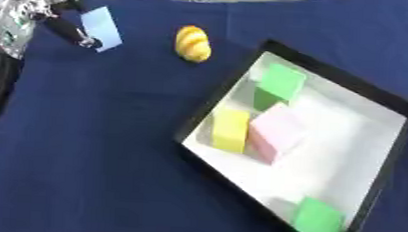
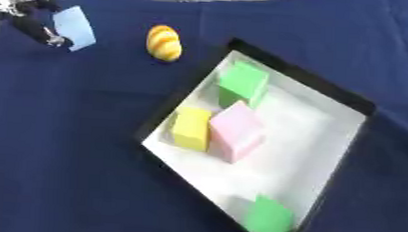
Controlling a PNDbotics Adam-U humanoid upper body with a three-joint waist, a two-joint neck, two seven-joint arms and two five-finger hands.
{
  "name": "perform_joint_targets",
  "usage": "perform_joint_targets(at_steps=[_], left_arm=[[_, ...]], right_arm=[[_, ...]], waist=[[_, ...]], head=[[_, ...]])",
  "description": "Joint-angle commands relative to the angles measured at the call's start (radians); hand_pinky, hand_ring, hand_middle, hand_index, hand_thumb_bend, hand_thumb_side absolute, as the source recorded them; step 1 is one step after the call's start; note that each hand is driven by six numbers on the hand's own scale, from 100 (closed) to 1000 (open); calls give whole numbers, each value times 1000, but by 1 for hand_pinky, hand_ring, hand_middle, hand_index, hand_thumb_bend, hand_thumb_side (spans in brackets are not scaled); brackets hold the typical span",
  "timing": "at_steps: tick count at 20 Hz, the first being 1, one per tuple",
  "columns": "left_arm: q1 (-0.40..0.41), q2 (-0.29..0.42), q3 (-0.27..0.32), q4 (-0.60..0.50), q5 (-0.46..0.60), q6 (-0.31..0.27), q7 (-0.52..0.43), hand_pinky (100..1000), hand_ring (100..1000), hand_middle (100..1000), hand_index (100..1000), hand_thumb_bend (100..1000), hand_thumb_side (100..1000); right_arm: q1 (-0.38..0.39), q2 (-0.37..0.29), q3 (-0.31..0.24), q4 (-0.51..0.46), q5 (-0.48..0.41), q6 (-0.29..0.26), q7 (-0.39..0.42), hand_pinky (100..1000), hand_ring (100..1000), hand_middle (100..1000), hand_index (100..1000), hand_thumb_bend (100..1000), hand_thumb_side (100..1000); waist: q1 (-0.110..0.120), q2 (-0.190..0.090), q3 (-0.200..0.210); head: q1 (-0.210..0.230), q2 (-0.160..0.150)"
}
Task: Pick up objects on the table and place them in the box.
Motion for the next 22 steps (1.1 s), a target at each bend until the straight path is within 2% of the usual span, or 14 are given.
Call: perform_joint_targets(at_steps=[1, 3, 6, 7, 8, 10, 17, 22], left_arm=[[-10, 36, 8, 0, 8, 1, 3, 911, 910, 786, 849, 502, 229], [-9, 34, 7, 4, 7, 2, 4, 899, 877, 756, 827, 475, 208], [-9, 30, 6, 1, 6, -5, 11, 851, 774, 624, 729, 396, 100], [-9, 30, 5, -1, 4, -8, 18, 807, 712, 554, 660, 393, 100], [-10, 29, 3, -4, 0, -11, 25, 804, 706, 547, 653, 392, 100], [-13, 29, 1, -16, -4, -15, 44, 773, 642, 482, 576, 385, 100], [-30, 39, -26, -92, 15, -51, 43, 757, 605, 449, 531, 368, 100], [-39, 53, -106, -276, 116, -146, -20, 758, 609, 455, 530, 388, 100]], right_arm=[[-12, -13, -3, -7, -6, -2, 3, 793, 766, 709, 802, 119, 529], [-11, -12, -3, -6, -7, -2, 3, 793, 766, 709, 802, 118, 529], [-10, -11, -3, -5, -7, -3, 4, 793, 766, 709, 802, 116, 529], [-10, -11, -3, -4, -8, -3, 4, 793, 766, 709, 802, 115, 530], [-9, -11, -3, -4, -8, -3, 4, 793, 766, 709, 802, 114, 530], [-7, -11, -2, -3, -8, -3, 5, 793, 766, 710, 802, 113, 530], [-1, -14, -3, -1, -8, -4, 8, 794, 767, 710, 803, 108, 528], [6, -24, -13, -1, -8, -8, 4, 795, 767, 711, 803, 102, 526]], waist=[[9, -5, 0], [10, -6, 0], [9, -9, -1], [9, -11, -1], [8, -13, -1], [7, -18, 0], [6, -38, 6], [7, -49, 14]], head=[[6, -17], [7, -13], [6, -12], [5, -10], [5, -8], [4, -3], [4, 12], [-5, 23]])
